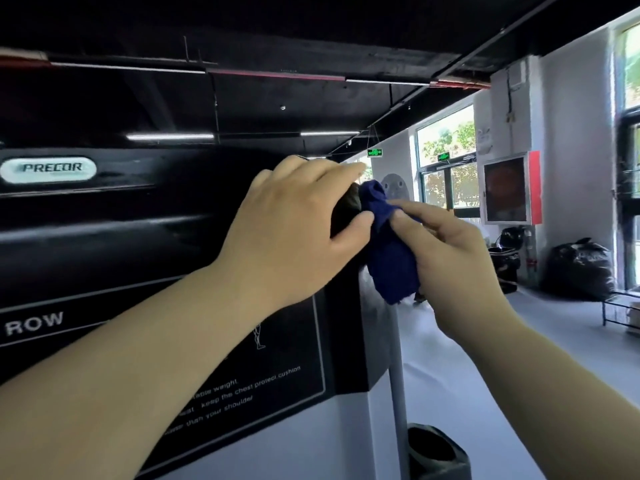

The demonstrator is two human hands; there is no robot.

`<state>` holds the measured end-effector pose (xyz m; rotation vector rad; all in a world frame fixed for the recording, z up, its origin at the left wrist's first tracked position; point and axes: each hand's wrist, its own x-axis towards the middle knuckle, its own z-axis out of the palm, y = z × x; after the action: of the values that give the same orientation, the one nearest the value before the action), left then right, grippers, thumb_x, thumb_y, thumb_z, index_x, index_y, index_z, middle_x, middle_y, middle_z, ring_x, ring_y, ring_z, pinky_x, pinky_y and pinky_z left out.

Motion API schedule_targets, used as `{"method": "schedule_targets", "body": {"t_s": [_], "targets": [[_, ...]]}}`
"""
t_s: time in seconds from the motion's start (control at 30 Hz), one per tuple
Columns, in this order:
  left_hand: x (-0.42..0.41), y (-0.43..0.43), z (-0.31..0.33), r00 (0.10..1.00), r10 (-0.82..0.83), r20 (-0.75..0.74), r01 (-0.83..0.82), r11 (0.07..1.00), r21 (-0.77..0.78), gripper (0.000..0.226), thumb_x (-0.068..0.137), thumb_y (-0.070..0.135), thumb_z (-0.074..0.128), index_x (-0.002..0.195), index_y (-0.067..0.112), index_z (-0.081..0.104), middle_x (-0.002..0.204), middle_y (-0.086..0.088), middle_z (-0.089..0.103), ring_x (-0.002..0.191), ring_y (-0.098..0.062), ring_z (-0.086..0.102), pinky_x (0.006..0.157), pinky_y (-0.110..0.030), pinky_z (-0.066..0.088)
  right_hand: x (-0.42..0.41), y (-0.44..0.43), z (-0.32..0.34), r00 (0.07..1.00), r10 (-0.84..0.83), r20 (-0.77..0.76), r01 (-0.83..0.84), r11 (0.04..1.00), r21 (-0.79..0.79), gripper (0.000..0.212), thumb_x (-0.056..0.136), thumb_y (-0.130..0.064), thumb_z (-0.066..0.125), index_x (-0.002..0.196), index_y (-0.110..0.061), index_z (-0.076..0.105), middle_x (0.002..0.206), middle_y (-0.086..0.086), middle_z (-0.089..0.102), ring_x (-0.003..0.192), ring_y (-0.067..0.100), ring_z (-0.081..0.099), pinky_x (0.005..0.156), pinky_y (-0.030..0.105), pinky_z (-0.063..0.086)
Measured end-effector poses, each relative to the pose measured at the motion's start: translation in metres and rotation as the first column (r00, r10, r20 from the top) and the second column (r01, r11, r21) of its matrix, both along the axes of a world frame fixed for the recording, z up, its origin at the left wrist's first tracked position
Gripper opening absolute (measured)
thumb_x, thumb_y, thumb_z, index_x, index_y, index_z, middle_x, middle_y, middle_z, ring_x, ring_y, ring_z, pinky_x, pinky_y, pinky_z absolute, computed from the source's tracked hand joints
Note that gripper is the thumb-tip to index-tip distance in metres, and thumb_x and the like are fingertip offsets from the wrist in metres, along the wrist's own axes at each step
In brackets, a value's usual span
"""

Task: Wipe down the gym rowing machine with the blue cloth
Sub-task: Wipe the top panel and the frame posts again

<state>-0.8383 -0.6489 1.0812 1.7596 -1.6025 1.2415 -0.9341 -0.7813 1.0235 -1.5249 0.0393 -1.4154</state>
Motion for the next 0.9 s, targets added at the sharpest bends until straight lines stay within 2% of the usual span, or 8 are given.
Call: {"method": "schedule_targets", "body": {"t_s": [0.13,0.23,0.3,0.37,0.43,0.57,0.8,0.9], "targets": [[-0.007,0.001,0.008,0.882,-0.191,-0.430,0.225,0.974,0.028,0.059,0.089,0.050,0.057,0.145,0.038,0.042,0.110,0.024,0.061,0.090,0.007,0.057,0.086,-0.008,0.042,0.000,0.004,0.017,0.959,0.273,0.075,-0.262,0.957,-0.127,0.018,0.094,-0.005,0.059,0.099,-0.021,0.066,0.085,-0.006,0.073,0.083,0.010,0.068,0.074,0.023,0.056],[-0.001,0.015,0.018,0.727,-0.315,-0.610,0.301,0.945,-0.130,0.063,0.063,0.034,0.086,0.122,0.034,0.064,0.099,0.018,0.071,0.086,-0.004,0.068,0.088,-0.022,0.054,0.012,-0.007,0.033,0.931,0.355,0.080,-0.331,0.918,-0.216,0.008,0.089,-0.016,0.066,0.092,-0.023,0.064,0.077,-0.005,0.070,0.074,0.009,0.066,0.067,0.023,0.053],[0.000,0.027,0.022,0.660,-0.298,-0.690,0.273,0.950,-0.149,0.063,0.060,0.013,0.088,0.117,0.029,0.067,0.105,0.010,0.073,0.096,-0.014,0.071,0.090,-0.025,0.055,0.028,-0.011,0.044,0.935,0.350,0.051,-0.314,0.889,-0.334,0.006,0.085,-0.024,0.063,0.081,-0.027,0.066,0.073,-0.011,0.068,0.072,0.003,0.062,0.067,0.020,0.049],[-0.004,0.038,0.024,0.652,-0.234,-0.722,0.168,0.972,-0.164,0.043,0.072,0.004,0.078,0.107,0.027,0.070,0.100,0.010,0.075,0.092,-0.010,0.071,0.080,-0.020,0.056,0.039,-0.013,0.052,0.955,0.293,0.053,-0.238,0.858,-0.456,0.010,0.086,-0.027,0.064,0.076,-0.027,0.066,0.072,-0.014,0.067,0.070,-0.001,0.060,0.068,0.019,0.047],[-0.013,0.044,0.023,0.690,-0.103,-0.716,-0.020,0.987,-0.161,0.016,0.073,0.025,0.077,0.088,0.029,0.073,0.082,0.011,0.074,0.074,-0.003,0.068,0.063,-0.013,0.052,0.044,-0.016,0.057,0.976,0.199,0.084,-0.113,0.800,-0.589,0.012,0.089,-0.025,0.062,0.078,-0.027,0.066,0.074,-0.011,0.067,0.071,-0.001,0.060,0.069,0.019,0.046],[-0.034,0.055,0.021,0.644,-0.011,-0.765,-0.224,0.954,-0.202,0.029,0.052,0.050,0.071,0.062,0.023,0.065,0.063,0.009,0.066,0.058,0.000,0.059,0.057,-0.016,0.049,0.047,-0.024,0.063,0.971,0.226,0.074,-0.137,0.788,-0.601,0.014,0.089,-0.022,0.059,0.077,-0.025,0.068,0.073,-0.017,0.066,0.069,-0.001,0.058,0.065,0.012,0.039],[-0.062,0.059,0.015,0.439,-0.053,-0.897,-0.270,0.944,-0.188,0.020,0.090,0.036,0.060,0.080,0.019,0.063,0.090,0.002,0.075,0.084,-0.016,0.072,0.077,-0.029,0.057,0.046,-0.031,0.049,0.985,0.172,0.019,-0.123,0.773,-0.622,0.016,0.090,-0.026,0.062,0.077,-0.034,0.067,0.091,-0.030,0.063,0.091,-0.002,0.057,0.078,0.008,0.039],[-0.074,0.051,0.013,0.377,-0.095,-0.921,-0.379,0.892,-0.247,0.027,0.102,0.037,0.048,0.085,0.016,0.052,0.078,0.000,0.073,0.068,-0.013,0.071,0.061,-0.028,0.058,0.047,-0.033,0.047,0.978,0.205,0.038,-0.138,0.771,-0.622,0.015,0.089,-0.028,0.057,0.080,-0.033,0.067,0.090,-0.023,0.067,0.099,0.003,0.057,0.086,0.015,0.041]]}}
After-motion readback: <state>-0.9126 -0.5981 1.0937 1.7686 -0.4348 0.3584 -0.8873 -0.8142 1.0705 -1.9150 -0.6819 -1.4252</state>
